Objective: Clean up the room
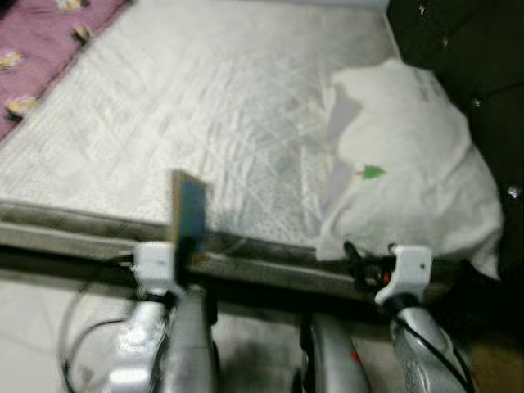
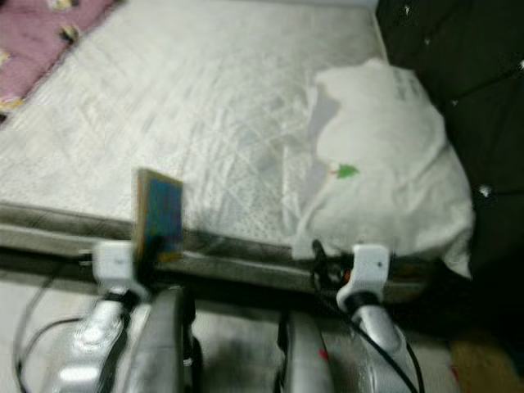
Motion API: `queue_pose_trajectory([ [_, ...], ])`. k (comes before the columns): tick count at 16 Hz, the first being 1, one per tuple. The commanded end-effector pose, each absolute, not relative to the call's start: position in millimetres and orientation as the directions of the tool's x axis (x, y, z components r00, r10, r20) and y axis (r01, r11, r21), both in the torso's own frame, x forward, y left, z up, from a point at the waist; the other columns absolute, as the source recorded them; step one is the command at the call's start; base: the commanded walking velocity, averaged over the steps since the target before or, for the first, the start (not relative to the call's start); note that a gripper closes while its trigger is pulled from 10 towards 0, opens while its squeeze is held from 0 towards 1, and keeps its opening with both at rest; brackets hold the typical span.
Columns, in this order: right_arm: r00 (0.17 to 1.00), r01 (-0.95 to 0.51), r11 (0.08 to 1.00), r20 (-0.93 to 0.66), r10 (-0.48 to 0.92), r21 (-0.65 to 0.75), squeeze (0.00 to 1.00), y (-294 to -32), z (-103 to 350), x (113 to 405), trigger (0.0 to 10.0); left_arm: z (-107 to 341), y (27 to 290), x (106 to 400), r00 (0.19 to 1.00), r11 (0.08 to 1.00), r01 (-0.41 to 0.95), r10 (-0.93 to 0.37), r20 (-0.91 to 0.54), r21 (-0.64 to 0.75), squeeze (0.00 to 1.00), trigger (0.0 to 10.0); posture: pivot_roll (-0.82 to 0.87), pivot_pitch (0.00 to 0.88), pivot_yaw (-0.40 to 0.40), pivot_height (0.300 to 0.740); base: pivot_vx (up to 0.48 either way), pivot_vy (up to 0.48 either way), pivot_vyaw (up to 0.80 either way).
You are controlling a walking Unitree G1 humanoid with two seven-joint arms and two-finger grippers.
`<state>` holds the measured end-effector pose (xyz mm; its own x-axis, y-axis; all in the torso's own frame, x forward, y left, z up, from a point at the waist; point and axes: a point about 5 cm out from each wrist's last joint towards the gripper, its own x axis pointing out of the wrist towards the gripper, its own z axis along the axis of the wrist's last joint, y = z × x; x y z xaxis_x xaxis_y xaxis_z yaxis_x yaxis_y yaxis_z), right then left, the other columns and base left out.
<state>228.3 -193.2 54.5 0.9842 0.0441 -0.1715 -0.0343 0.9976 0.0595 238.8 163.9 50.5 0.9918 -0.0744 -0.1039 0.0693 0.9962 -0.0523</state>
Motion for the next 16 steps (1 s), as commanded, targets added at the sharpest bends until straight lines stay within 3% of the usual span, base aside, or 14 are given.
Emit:
queue_pose_trajectory([
  [1,0.989,-0.024,0.999,-0.147,0.031,0.046,0.00,-199.6,63.7,228.6,10.0,69.5,160.0,253.2,0.995,0.992,0.096,-0.098,-0.023,-0.077,0.00,10.0,-0.09,0.173,-0.034,0.613,0.000,0.000,0.00],
  [5,0.988,-0.020,0.999,-0.152,0.026,0.040,0.00,-202.4,69.5,221.3,10.0,84.9,171.0,274.9,0.993,0.980,0.119,-0.120,0.003,-0.157,0.00,10.0,-0.10,0.221,-0.054,0.613,0.000,0.000,0.00],
  [9,0.977,0.001,1.000,-0.211,0.001,0.009,0.00,-214.5,67.9,192.3,10.0,94.3,176.2,294.7,0.993,0.965,0.117,-0.119,0.005,-0.234,0.00,10.0,-0.15,0.287,-0.083,0.613,0.000,0.000,0.00],
  [12,0.966,0.026,0.999,-0.258,-0.031,-0.024,0.00,-227.9,73.7,168.9,10.0,93.3,158.7,318.5,0.984,0.919,0.149,-0.173,-0.035,-0.364,0.00,10.0,-0.20,0.310,-0.119,0.613,0.000,0.000,0.00],
  [16,0.964,0.018,0.998,-0.263,-0.033,-0.059,0.00,-236.1,86.9,163.5,10.0,87.6,121.7,344.2,0.954,0.788,0.144,-0.271,-0.127,-0.598,0.00,10.0,-0.28,0.318,-0.147,0.613,0.000,0.000,0.00],
])
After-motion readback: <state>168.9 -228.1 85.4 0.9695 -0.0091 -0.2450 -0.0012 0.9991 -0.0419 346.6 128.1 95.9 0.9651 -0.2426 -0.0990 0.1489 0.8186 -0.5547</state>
